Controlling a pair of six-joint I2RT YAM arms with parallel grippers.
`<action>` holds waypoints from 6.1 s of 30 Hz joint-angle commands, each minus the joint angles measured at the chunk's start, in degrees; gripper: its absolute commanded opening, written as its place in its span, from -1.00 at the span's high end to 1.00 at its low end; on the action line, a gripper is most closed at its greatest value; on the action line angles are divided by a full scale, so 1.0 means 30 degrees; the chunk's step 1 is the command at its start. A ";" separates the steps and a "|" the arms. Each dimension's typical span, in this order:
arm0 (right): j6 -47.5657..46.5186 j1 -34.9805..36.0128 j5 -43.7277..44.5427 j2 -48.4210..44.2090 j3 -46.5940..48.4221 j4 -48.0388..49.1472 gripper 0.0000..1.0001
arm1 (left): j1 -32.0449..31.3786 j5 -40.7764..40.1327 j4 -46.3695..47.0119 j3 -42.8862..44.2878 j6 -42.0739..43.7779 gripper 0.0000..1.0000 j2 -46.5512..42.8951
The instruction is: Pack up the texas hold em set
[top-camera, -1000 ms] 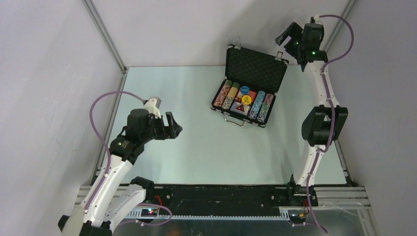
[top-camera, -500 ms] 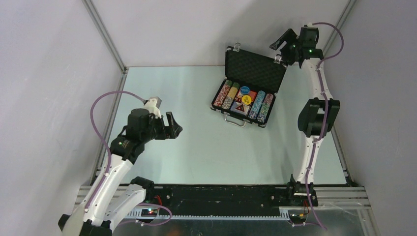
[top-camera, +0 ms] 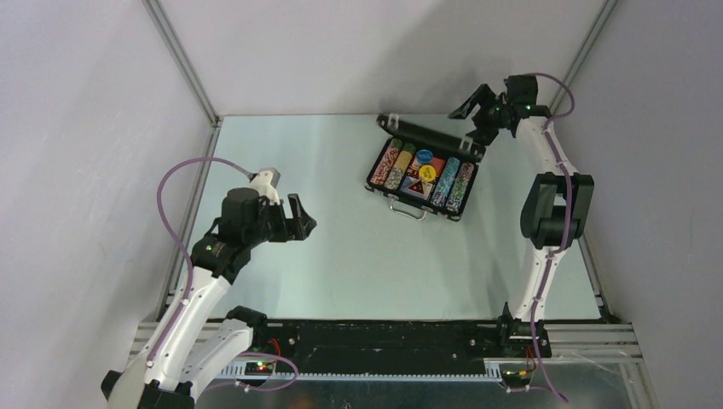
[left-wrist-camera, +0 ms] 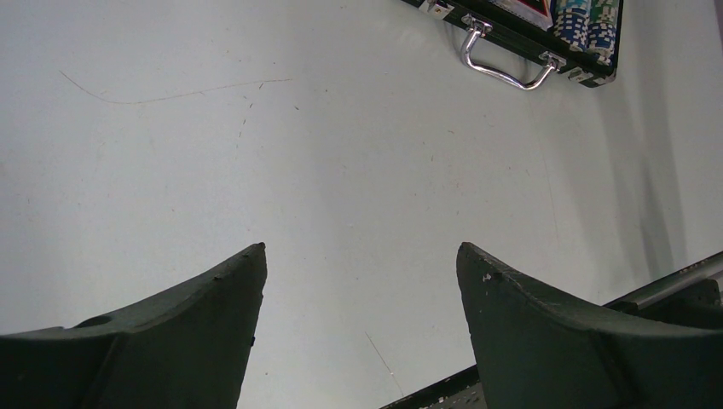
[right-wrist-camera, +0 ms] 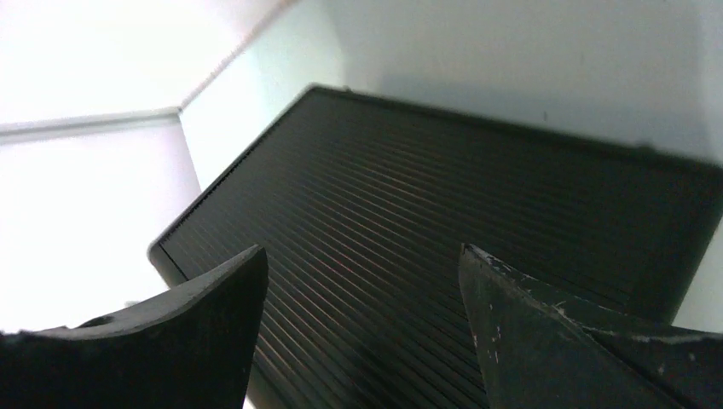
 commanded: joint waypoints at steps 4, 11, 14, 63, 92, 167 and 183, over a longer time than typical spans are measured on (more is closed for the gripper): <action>-0.0672 0.0454 0.0202 -0.5622 -0.5609 0.2012 -0.71 | 0.0101 -0.0319 0.0211 0.0099 0.0583 -0.73 -0.0021; -0.2145 0.1586 0.1907 -0.7744 -0.8806 0.2375 -0.71 | 0.0125 -0.0541 0.0167 0.0106 0.0612 -0.73 0.0061; -0.3290 0.2537 0.2951 -0.8156 -0.9487 0.2050 -0.71 | 0.0127 -0.0829 0.0114 0.0146 0.0536 -0.73 0.0187; 0.1412 0.7242 0.6144 -0.2494 -1.5214 1.4040 0.65 | -0.4766 -0.3699 1.3054 0.7096 -0.3648 0.26 1.7946; 0.1910 0.6715 0.5559 -0.2875 -1.6479 1.4900 0.71 | -0.5721 -0.4395 0.9735 0.9447 -0.5675 1.00 2.1350; 0.2088 0.6107 0.3794 -0.2714 -1.7079 1.6327 0.78 | -0.6113 -0.5913 0.8923 1.0236 -0.6703 1.00 2.2848; 0.2070 0.6046 0.3768 -0.2763 -1.7076 1.6248 0.80 | -0.6237 -0.5883 0.8645 1.0306 -0.6655 1.00 2.2481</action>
